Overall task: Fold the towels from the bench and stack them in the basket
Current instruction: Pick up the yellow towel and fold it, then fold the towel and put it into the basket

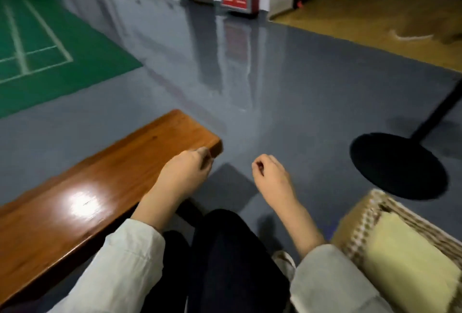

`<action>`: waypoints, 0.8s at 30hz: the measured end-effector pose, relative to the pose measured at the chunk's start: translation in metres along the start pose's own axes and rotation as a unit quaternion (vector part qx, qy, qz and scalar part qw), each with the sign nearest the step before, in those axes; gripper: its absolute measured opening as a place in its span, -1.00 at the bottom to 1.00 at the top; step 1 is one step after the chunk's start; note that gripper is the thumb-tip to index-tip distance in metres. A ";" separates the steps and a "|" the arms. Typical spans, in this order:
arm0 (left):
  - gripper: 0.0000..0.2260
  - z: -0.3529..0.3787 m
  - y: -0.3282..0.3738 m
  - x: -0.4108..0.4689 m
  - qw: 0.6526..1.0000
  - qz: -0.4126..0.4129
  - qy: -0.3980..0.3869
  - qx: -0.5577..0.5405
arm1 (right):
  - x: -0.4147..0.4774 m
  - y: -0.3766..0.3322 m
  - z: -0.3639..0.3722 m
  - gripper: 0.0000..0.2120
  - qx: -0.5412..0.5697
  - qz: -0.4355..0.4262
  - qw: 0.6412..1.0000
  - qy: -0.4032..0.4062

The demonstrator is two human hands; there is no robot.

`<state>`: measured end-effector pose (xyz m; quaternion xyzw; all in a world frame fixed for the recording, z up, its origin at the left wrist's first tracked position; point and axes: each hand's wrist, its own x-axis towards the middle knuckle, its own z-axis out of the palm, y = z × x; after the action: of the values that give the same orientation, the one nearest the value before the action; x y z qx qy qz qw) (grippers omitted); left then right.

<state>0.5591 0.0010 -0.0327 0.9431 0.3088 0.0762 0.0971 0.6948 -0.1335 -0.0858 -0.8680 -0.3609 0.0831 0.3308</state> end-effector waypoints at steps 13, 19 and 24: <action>-0.79 -0.081 -0.212 -0.211 0.928 -0.355 0.109 0.020 | -0.046 -0.246 0.145 -0.79 0.000 -0.305 0.924 -0.231; -0.81 -0.081 -0.258 -0.311 0.888 -0.447 0.108 0.007 | -0.111 -0.315 0.199 -0.77 0.000 -0.366 0.886 -0.284; -0.81 -0.086 -0.291 -0.377 0.856 -0.504 0.117 -0.006 | -0.166 -0.364 0.248 -0.80 0.014 -0.402 0.856 -0.324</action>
<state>0.0755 0.0175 -0.0477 0.6419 0.7504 0.1287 0.0908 0.2714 0.0701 -0.0606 -0.5664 -0.7640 0.2247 0.2122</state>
